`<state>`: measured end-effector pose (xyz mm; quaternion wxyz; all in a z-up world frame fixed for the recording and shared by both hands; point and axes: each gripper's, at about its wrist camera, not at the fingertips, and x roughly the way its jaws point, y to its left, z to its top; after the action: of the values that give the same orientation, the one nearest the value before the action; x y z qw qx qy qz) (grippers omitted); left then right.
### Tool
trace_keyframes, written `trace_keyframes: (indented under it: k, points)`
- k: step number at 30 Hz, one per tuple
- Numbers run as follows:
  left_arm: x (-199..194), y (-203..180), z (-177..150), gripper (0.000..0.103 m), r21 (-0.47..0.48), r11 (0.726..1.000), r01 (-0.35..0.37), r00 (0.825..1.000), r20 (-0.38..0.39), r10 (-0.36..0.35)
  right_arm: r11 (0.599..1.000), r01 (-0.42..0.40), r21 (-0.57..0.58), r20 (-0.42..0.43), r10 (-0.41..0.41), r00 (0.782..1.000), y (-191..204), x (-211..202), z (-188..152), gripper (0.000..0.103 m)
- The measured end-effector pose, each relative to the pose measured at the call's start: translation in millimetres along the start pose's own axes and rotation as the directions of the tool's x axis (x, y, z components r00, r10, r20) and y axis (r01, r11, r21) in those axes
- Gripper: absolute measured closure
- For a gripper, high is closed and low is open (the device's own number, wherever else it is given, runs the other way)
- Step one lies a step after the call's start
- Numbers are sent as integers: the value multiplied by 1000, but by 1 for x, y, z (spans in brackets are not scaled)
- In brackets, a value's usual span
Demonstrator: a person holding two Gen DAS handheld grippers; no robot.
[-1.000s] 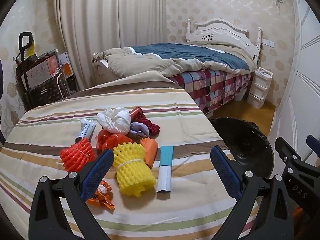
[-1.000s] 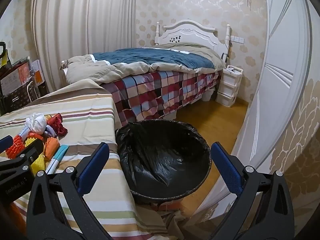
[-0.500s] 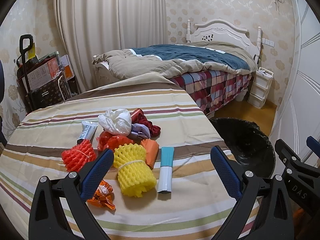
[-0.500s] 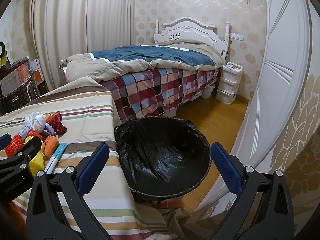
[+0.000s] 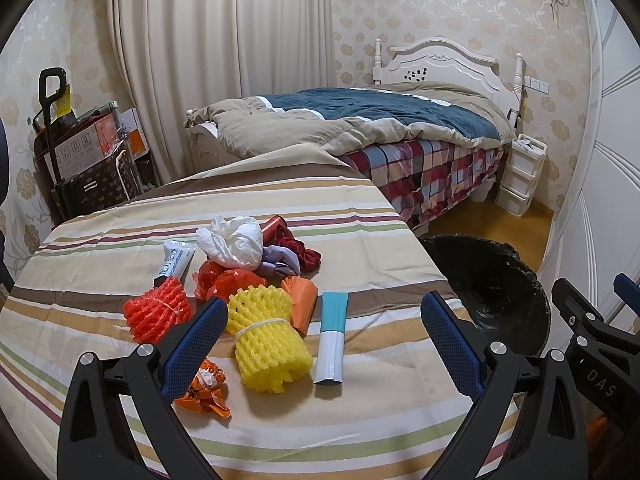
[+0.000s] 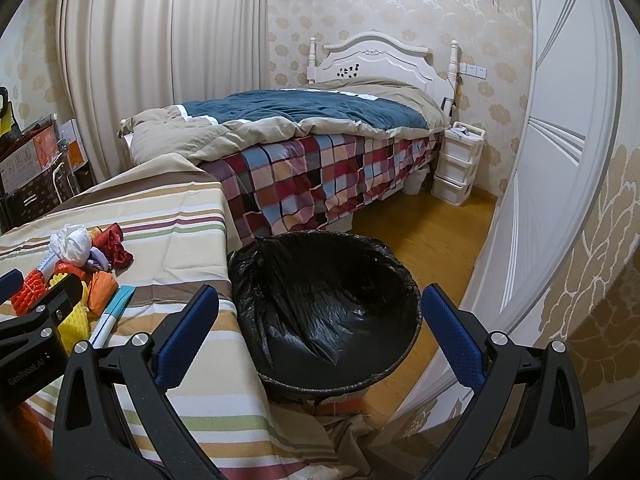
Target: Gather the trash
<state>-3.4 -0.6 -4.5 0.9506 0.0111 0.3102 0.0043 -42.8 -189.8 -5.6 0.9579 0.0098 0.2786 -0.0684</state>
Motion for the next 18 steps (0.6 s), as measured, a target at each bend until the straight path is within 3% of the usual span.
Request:
trace_keyframes:
  k: [18]
  points:
    - [0, 0, -1, 6, 0, 1000, -1, 1000, -2, 1, 1000, -1, 1, -1, 1, 1000, -1, 0, 2, 4]
